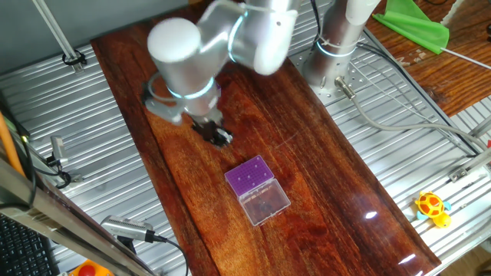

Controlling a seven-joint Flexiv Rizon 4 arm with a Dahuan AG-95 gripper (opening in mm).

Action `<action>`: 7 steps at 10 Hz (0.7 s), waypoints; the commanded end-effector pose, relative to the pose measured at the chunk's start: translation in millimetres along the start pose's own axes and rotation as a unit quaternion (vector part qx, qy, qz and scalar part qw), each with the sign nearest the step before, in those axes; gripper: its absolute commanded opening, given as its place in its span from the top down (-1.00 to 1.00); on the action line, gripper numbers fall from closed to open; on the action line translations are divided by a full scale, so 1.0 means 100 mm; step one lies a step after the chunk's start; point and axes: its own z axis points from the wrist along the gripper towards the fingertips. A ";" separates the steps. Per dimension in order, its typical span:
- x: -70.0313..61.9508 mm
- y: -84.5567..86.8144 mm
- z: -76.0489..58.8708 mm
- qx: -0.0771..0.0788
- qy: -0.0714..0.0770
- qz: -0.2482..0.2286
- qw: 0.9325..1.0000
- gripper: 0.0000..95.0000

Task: Transfer all small pipette tips from one holder to another

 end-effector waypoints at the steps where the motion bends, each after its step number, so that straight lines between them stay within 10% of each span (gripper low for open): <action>1: -0.19 0.23 0.01 0.004 -0.013 0.050 0.999 1.00; 7: -0.22 0.54 0.15 0.010 -0.027 0.081 0.996 0.60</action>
